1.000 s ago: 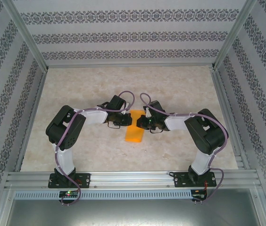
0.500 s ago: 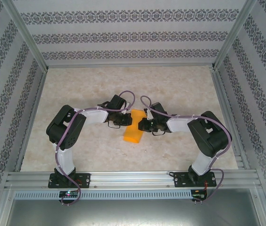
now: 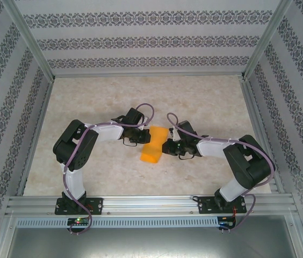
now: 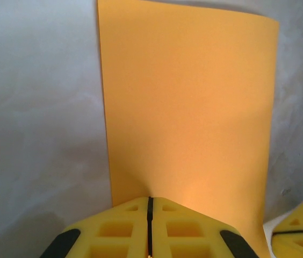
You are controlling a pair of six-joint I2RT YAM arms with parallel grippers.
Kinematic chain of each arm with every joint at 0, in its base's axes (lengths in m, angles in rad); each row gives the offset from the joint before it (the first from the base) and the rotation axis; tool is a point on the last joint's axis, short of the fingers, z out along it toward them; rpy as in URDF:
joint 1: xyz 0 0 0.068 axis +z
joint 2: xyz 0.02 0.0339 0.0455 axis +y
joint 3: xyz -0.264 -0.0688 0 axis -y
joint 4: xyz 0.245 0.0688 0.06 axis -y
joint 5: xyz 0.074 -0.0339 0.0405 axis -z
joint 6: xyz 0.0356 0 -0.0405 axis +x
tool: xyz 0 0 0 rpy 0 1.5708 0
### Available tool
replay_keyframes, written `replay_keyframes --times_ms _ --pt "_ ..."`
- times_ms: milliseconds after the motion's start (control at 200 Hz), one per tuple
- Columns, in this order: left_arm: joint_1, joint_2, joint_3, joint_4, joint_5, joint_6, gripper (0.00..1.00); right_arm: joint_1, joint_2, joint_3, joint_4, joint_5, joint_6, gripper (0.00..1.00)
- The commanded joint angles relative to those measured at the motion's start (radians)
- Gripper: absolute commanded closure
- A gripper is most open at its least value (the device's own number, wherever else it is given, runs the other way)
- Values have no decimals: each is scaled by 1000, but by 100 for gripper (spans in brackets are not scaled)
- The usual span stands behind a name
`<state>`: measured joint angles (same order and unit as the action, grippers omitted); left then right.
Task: Fold a paper plane with a square sheet of paper (pick it up from the middle)
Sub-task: Fold the square sheet of paper in half at the center of the table.
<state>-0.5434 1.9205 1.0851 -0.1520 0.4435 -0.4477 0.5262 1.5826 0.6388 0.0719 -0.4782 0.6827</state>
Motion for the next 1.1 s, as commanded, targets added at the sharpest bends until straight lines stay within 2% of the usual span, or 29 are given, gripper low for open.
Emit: replay_keyframes --times_ms 0,215,405,879,1099 --pt "0 109 -67 -222 -145 30 90 8 12 62 37 -38 38 92" --pt "0 100 -70 -222 -143 31 90 40 169 139 52 -68 27 92" --pt "0 100 -66 -228 -145 33 90 56 212 131 17 -86 -8 92" --pt "5 112 -57 -240 -150 40 90 57 58 -45 -141 -72 -87 92" --pt "5 114 -54 -244 -139 43 90 57 -41 -68 -121 -45 -56 92"
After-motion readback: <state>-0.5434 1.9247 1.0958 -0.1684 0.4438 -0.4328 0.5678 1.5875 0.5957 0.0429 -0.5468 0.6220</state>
